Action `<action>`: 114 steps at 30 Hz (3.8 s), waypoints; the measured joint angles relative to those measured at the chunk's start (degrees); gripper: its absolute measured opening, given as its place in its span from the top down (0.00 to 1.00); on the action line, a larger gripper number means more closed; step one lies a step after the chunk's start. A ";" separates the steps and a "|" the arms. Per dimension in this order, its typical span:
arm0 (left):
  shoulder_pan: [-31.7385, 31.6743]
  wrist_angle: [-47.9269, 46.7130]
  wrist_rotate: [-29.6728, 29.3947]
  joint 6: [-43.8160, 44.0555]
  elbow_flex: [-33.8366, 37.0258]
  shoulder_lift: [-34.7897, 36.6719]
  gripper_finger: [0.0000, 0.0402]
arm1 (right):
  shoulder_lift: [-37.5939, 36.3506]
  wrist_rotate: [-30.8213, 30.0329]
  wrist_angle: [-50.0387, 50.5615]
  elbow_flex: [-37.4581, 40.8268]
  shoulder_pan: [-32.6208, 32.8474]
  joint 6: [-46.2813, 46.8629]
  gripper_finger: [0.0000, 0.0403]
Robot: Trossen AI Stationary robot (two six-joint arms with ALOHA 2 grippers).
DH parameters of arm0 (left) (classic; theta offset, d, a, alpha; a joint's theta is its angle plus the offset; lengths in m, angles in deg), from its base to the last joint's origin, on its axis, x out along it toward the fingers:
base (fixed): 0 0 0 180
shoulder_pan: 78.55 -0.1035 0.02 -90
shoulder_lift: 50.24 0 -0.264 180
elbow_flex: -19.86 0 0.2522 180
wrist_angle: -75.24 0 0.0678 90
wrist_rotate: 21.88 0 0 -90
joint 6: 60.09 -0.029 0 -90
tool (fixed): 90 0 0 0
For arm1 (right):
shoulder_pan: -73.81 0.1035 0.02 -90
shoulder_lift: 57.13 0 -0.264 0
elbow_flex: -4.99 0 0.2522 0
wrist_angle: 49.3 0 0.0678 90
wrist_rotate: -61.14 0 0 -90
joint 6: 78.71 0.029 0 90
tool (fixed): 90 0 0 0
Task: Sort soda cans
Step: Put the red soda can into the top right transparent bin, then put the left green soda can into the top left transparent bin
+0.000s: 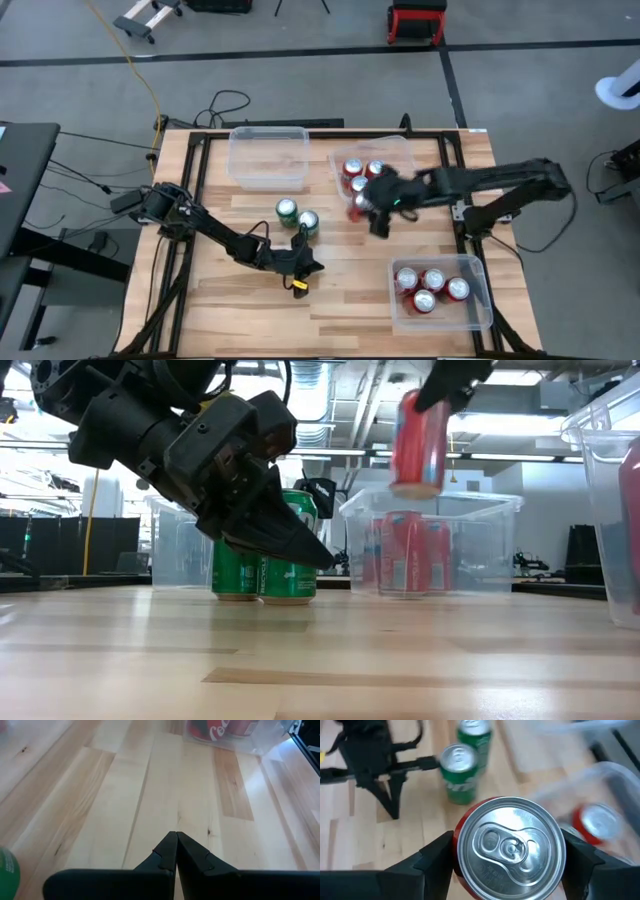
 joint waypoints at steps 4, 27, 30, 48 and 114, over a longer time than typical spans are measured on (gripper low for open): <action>0.07 -0.07 0.00 0.00 0.00 0.00 0.99 | -7.11 -2.98 2.45 0.01 -4.04 0.63 0.31; 0.37 -1.27 0.00 0.24 0.00 0.04 0.99 | -13.12 -4.67 7.99 9.87 -20.25 2.12 0.31; 0.37 -1.26 0.00 0.22 0.00 0.04 0.99 | -12.92 -1.50 8.50 10.19 -20.27 1.80 0.31; 0.33 -1.94 0.00 0.78 0.00 0.04 0.99 | -3.20 2.33 3.11 9.93 -20.37 -1.52 0.31; 2.50 -5.38 1.81 -3.28 -0.46 10.07 0.66 | -17.01 6.25 -19.49 22.68 -20.57 8.50 0.02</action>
